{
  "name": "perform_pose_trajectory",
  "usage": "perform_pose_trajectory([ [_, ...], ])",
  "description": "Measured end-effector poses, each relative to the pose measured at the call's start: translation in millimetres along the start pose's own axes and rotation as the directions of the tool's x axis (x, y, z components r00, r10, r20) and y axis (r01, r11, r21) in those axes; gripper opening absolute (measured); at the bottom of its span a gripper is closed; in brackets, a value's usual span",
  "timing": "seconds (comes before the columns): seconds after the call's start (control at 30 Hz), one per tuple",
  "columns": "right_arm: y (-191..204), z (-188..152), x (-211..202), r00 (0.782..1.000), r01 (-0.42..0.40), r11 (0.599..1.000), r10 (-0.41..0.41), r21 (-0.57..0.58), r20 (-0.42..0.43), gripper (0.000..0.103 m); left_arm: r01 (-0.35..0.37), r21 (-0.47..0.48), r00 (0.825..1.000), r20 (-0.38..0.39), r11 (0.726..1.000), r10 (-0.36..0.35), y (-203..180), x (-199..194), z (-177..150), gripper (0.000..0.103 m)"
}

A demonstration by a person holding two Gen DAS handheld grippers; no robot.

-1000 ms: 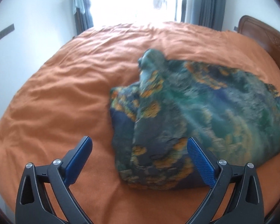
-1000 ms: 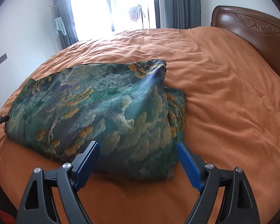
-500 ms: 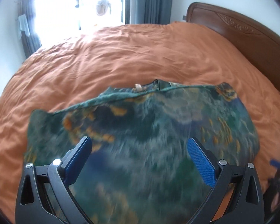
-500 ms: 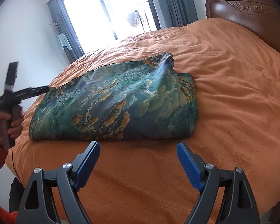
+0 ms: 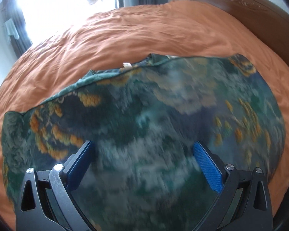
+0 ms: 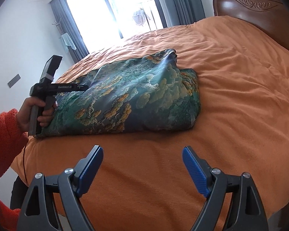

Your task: Fold large clothes

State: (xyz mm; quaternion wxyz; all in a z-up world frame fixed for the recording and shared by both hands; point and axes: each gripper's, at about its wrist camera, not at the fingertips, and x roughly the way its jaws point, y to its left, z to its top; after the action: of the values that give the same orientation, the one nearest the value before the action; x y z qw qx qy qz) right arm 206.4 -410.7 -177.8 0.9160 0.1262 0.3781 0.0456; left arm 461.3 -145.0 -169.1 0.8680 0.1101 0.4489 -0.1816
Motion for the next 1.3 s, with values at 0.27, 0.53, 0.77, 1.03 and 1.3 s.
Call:
perform_pose_trajectory([
  [0.27,-14,0,8,1.0,-0.007,0.998,0.007,0.067,-0.007,0.086,0.075,0.045,0.997,0.011,0.996,-0.076,-28,-46,-61,0.102],
  [0.53,-67,25,37,0.999,-0.041,0.927,0.036,0.372,0.018,0.087,0.218,0.131,0.971,0.071,0.967,-0.229,-73,-72,-66,0.102],
  [0.77,-91,51,99,0.996,-0.073,0.835,0.086,0.545,0.002,0.091,0.243,0.158,0.97,-0.014,0.957,-0.244,-93,-35,-65,0.102],
  [1.03,-94,43,108,0.996,-0.094,0.791,0.072,0.604,0.061,0.04,0.329,0.107,0.944,-0.003,0.938,-0.331,-75,-71,-33,0.101],
  [1.3,-18,71,49,0.975,-0.014,0.968,-0.043,0.251,0.218,0.035,0.456,0.056,0.89,-0.011,0.888,-0.456,-85,-108,56,0.101],
])
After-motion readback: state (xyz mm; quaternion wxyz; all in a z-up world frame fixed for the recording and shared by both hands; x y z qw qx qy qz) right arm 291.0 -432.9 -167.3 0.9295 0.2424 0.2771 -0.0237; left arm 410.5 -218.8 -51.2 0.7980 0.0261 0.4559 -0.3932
